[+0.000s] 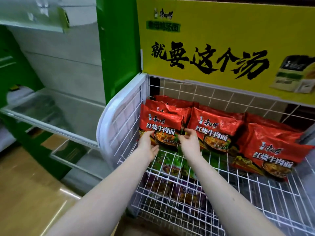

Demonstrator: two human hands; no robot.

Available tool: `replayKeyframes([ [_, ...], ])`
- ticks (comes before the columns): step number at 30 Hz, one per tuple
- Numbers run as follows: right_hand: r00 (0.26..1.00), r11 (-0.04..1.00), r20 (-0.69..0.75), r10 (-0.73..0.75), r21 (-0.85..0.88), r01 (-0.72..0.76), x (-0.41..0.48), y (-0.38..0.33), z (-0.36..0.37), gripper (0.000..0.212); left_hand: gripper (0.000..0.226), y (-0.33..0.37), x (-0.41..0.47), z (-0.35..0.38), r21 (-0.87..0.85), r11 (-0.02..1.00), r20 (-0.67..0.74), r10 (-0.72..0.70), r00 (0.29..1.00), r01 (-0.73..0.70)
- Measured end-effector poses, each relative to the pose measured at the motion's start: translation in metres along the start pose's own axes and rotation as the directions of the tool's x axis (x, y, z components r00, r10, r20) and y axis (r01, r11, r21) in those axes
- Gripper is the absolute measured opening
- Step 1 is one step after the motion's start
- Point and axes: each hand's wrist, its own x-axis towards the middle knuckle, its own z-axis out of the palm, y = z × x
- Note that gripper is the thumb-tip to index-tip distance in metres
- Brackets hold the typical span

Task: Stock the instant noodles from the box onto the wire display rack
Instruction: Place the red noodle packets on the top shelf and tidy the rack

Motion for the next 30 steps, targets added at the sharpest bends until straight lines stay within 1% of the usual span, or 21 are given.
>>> replayKeyframes([
  [5,1.0,1.0,-0.017,0.012,0.022,-0.012,-0.004,-0.003,-0.006,0.032,0.055,0.005,-0.001,0.0,-0.062,0.998,-0.027,-0.011,1.0,0.009],
  [9,0.997,0.998,-0.074,-0.012,0.055,0.016,-0.014,-0.008,-0.003,0.029,0.055,0.014,-0.013,-0.003,-0.003,1.0,-0.021,-0.025,0.999,0.025],
  [14,0.991,0.996,-0.12,-0.062,0.055,0.069,-0.034,-0.022,0.0,0.029,0.044,0.025,-0.035,-0.01,0.107,0.994,0.105,-0.015,0.994,0.004],
  [19,0.979,0.988,-0.166,-0.119,0.075,0.133,-0.066,-0.031,0.009,0.027,0.037,0.018,-0.05,-0.029,0.129,0.992,0.284,-0.036,0.958,-0.001],
  [21,0.975,0.986,-0.18,-0.134,0.074,0.149,-0.081,-0.028,0.014,0.022,0.035,0.012,-0.053,-0.039,0.117,0.993,0.348,-0.052,0.936,0.012],
  [23,0.976,0.988,-0.182,-0.122,0.068,0.136,-0.099,-0.021,0.02,0.018,0.037,0.004,-0.055,-0.05,0.08,0.996,0.4,-0.069,0.914,0.04],
  [26,0.98,0.992,-0.181,-0.079,0.08,0.095,-0.129,-0.003,0.028,0.017,0.037,-0.011,-0.058,-0.072,0.085,0.994,0.448,-0.098,0.889,0.067],
  [30,0.984,0.994,-0.176,-0.03,0.103,0.048,-0.163,0.025,0.039,0.017,0.039,-0.034,-0.061,-0.108,0.093,0.991,0.45,-0.128,0.884,0.096],
])
